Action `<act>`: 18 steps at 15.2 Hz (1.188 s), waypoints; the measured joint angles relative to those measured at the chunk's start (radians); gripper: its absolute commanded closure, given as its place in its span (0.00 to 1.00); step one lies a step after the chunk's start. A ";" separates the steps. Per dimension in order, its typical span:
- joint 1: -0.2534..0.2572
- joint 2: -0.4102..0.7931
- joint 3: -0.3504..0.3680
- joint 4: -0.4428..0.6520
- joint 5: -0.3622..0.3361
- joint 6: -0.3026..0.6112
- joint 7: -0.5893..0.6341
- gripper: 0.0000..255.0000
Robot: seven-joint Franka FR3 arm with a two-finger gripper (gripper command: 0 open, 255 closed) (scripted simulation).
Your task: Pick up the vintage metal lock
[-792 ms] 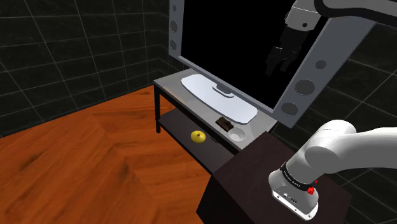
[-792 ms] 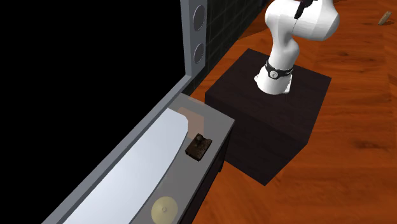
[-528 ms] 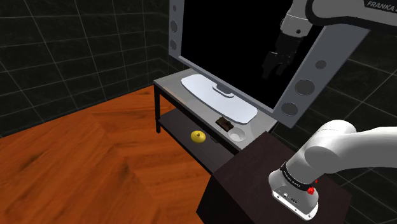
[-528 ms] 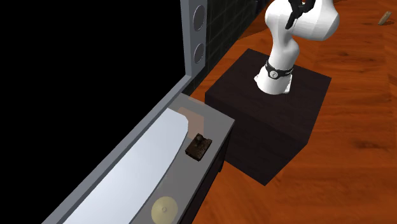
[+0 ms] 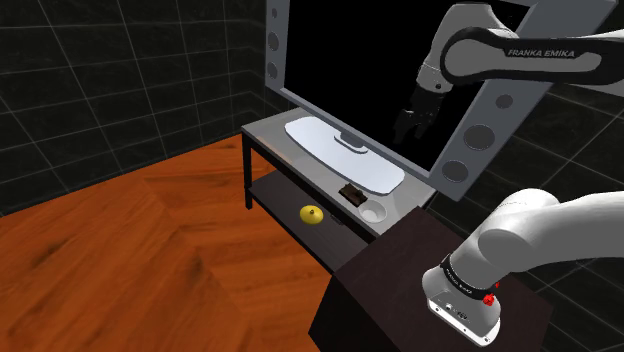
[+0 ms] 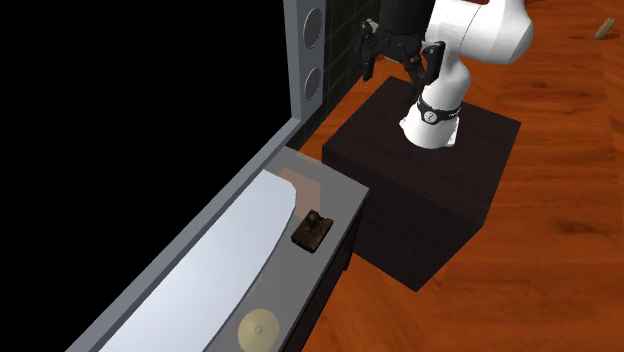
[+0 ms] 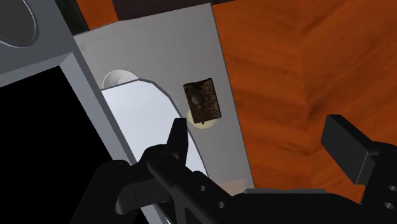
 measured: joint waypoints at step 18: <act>0.027 0.623 -0.156 -0.041 0.125 0.652 -0.230 0.00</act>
